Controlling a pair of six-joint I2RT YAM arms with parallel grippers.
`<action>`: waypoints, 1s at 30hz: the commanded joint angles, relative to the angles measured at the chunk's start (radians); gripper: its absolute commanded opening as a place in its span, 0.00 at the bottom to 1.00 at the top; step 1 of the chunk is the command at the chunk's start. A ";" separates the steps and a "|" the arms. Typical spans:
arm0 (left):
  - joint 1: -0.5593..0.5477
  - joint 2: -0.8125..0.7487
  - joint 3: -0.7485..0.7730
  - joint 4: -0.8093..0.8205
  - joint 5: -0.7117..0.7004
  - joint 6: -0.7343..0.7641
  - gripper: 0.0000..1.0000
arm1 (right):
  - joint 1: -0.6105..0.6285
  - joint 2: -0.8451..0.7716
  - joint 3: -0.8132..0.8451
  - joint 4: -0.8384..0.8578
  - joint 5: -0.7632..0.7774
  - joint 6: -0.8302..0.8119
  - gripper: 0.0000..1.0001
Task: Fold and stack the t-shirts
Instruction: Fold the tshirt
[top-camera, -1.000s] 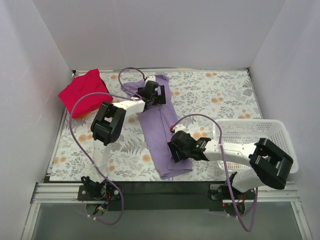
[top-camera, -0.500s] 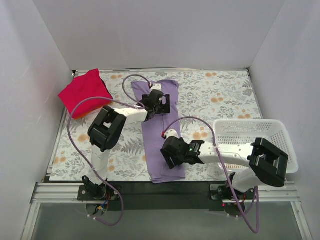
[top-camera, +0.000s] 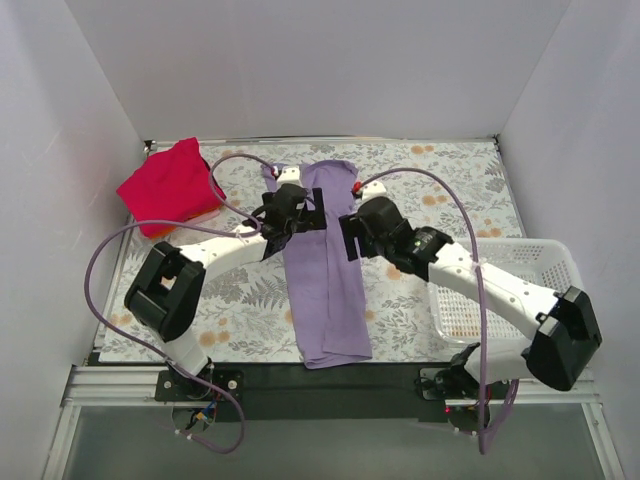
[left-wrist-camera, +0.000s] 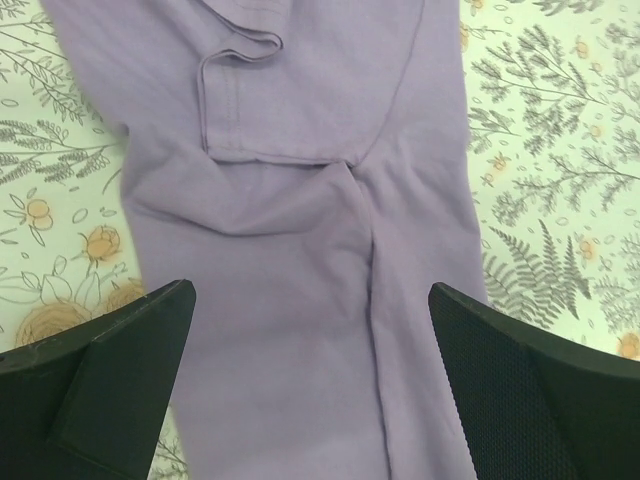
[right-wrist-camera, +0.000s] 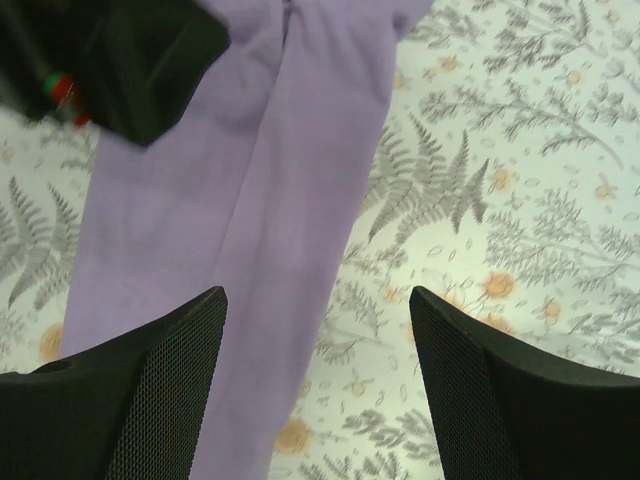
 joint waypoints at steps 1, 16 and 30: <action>-0.033 -0.073 -0.054 0.038 0.002 -0.024 0.97 | -0.103 0.091 0.104 0.084 -0.091 -0.100 0.68; -0.174 -0.139 -0.263 0.003 -0.116 -0.162 0.96 | -0.190 0.106 0.024 0.124 -0.227 -0.071 0.63; -0.506 -0.460 -0.481 -0.397 -0.188 -0.642 0.96 | 0.045 -0.292 -0.431 0.055 -0.249 0.173 0.63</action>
